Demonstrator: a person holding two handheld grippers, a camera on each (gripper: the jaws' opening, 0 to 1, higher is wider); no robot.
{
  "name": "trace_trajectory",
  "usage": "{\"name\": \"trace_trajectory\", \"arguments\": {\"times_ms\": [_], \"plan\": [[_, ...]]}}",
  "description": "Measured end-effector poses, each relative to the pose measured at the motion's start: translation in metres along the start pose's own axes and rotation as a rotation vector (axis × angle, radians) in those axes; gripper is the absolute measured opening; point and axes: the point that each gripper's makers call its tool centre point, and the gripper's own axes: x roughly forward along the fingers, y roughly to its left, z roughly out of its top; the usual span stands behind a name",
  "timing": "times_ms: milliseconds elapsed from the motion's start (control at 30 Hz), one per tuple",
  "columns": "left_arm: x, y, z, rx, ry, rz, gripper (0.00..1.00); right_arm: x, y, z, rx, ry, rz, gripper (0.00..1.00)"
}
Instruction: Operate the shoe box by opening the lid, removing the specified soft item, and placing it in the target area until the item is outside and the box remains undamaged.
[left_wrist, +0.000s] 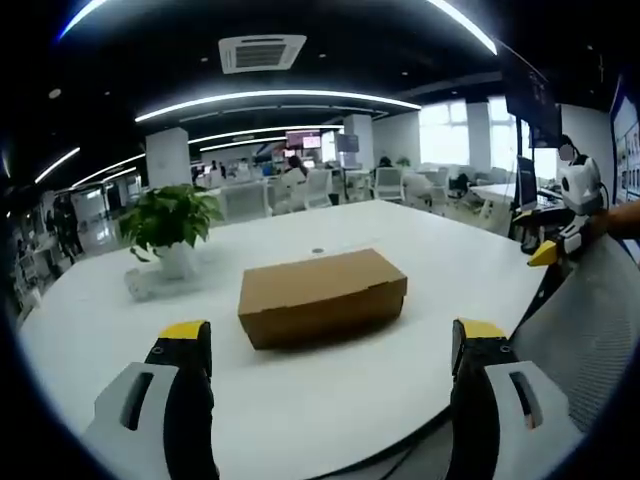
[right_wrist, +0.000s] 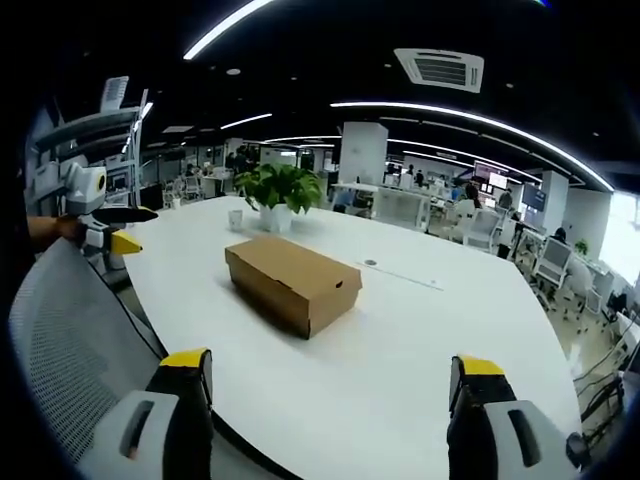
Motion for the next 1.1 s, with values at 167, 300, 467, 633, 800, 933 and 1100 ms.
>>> {"name": "trace_trajectory", "arguments": {"times_ms": [167, 300, 467, 633, 800, 933, 1100], "plan": [[0.0001, 0.0000, -0.0002, 0.000, 0.001, -0.001, 0.99, 0.0000, -0.0002, 0.0001, 0.002, 0.000, -0.001, 0.99], [0.0003, 0.0000, -0.0003, -0.001, 0.001, -0.002, 0.99, -0.0001, -0.0007, 0.0002, 0.002, -0.001, -0.002, 0.99], [0.0006, 0.0002, 0.0000, -0.011, -0.002, 0.000, 0.99, 0.0000, -0.0009, 0.0003, 0.002, -0.001, 0.000, 0.99], [0.0008, 0.0001, 0.0002, -0.014, -0.001, 0.000, 0.99, 0.0002, -0.0014, -0.0001, -0.001, 0.002, 0.000, 0.99], [0.0010, 0.0007, -0.0001, -0.030, 0.000, 0.000, 0.99, 0.0000, -0.0028, -0.0002, 0.008, 0.002, -0.005, 0.99], [0.0010, 0.0006, -0.0009, -0.040, 0.005, -0.002, 0.99, 0.0004, -0.0025, -0.0007, 0.007, 0.005, -0.003, 0.99], [0.0010, 0.0006, -0.0009, -0.051, 0.006, -0.005, 0.99, 0.0001, -0.0039, -0.0006, 0.014, 0.005, -0.010, 0.99]]}}
